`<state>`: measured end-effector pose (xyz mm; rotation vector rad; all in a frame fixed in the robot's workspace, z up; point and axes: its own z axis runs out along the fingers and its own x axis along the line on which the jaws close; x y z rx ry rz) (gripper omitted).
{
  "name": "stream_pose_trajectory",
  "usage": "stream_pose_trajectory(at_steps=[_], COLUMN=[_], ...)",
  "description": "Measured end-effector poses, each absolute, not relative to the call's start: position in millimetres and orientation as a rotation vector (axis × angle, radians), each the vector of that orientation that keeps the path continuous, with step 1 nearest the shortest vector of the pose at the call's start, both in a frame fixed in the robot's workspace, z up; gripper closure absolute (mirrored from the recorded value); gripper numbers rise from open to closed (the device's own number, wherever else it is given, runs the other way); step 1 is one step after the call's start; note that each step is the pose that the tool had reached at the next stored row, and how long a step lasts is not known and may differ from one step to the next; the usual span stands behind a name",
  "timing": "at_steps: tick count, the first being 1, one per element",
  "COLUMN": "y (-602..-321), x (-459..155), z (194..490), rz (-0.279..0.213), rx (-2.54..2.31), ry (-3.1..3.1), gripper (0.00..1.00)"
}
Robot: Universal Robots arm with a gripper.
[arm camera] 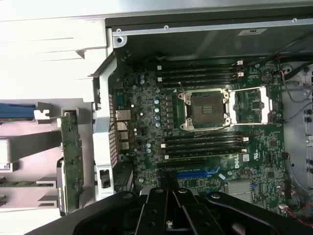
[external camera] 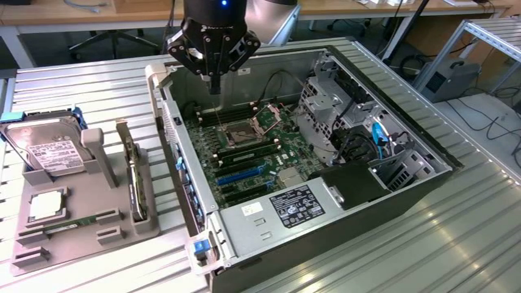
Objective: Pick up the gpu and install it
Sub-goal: 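Reach for the gpu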
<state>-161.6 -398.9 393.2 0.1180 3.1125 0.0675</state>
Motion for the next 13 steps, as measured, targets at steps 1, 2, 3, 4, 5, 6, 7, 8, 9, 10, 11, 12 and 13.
stream_pose_trajectory(at_steps=[1,2,3,4,5,6,7,8,9,10,11,12,13], y=[-399.0,-398.9,-398.9,-398.9,-398.9,-398.9,-398.9,-398.9,-398.9,-398.9,-398.9,-398.9,-398.9], x=[-162.9,-164.9,-165.1,-165.2,-165.4,-165.5,-166.6,-168.0,-168.1,-168.3,-168.5,-168.6,-169.6], z=[393.2,393.2,393.2,393.2,393.2,393.2,393.2,393.1,393.1,393.2,393.1,393.2,393.2], rz=[0.068,0.068,0.068,0.068,0.068,0.068,0.068,0.068,0.068,0.068,0.068,0.068,0.068], rx=[0.118,0.118,0.118,0.118,0.118,0.118,0.118,0.118,0.118,0.118,0.118,0.118,0.118], ry=[3.112,3.112,3.112,3.113,3.112,3.112,3.113,3.112,3.112,3.113,3.112,3.113,3.113], gripper=[0.89,0.89,0.89,0.89,0.89,0.89,0.89,0.89,0.89,0.89,0.89,0.89,0.89])
